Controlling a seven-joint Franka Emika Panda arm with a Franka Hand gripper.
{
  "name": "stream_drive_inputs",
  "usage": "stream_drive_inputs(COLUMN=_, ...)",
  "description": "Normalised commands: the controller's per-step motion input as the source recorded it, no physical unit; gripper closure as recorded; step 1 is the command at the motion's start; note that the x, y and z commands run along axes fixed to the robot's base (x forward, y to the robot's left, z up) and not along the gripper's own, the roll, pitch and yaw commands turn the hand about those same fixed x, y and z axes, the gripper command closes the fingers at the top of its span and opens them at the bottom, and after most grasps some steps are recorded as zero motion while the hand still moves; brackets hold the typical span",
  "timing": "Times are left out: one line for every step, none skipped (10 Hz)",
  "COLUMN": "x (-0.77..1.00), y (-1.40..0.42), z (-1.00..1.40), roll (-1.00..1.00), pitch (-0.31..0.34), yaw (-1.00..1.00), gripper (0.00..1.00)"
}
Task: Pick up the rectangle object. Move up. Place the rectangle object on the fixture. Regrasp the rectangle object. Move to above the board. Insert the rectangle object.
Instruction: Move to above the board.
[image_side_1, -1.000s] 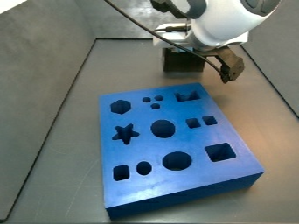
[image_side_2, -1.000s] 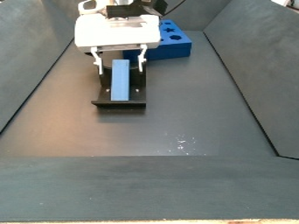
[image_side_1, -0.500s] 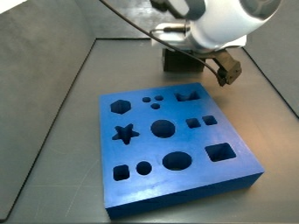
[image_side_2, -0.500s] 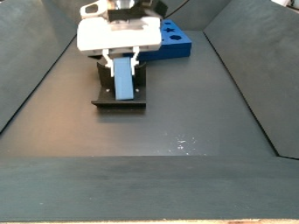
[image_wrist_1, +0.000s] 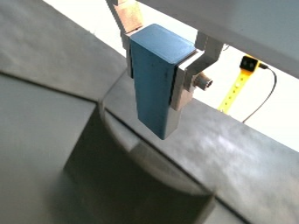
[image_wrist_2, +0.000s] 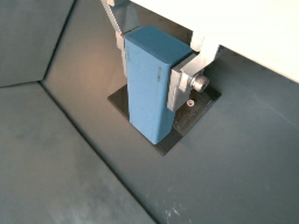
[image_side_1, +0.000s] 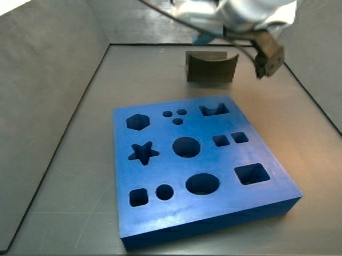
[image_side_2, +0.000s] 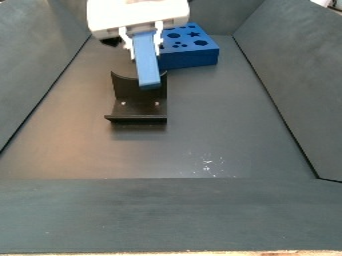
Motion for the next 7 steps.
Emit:
stream_drive_inputs(x=-0.1, y=-0.13, z=1.0, roll=-0.06, pitch=0.013, yaw=0.23, gripper=1.0)
stream_drive_inputs(x=-0.1, y=-0.12, z=1.0, roll=-0.04, pitch=-0.063, yaw=0.18, gripper=1.0)
stream_drive_inputs(x=-0.1, y=-0.12, z=1.0, roll=-0.03, pitch=-0.106, yaw=0.14, gripper=1.0)
stream_drive_inputs(x=-0.1, y=-0.11, z=1.0, roll=-0.03, pitch=-0.134, yaw=0.08, gripper=1.0)
stream_drive_inputs(x=-0.1, y=-0.1, z=1.0, roll=-0.03, pitch=-0.145, yaw=0.04, gripper=1.0)
stream_drive_inputs(x=-0.1, y=-0.1, z=1.0, roll=-0.04, pitch=-0.139, yaw=0.01, gripper=1.0)
stream_drive_inputs(x=-0.1, y=-0.09, z=1.0, roll=-0.05, pitch=-0.118, yaw=-0.03, gripper=1.0)
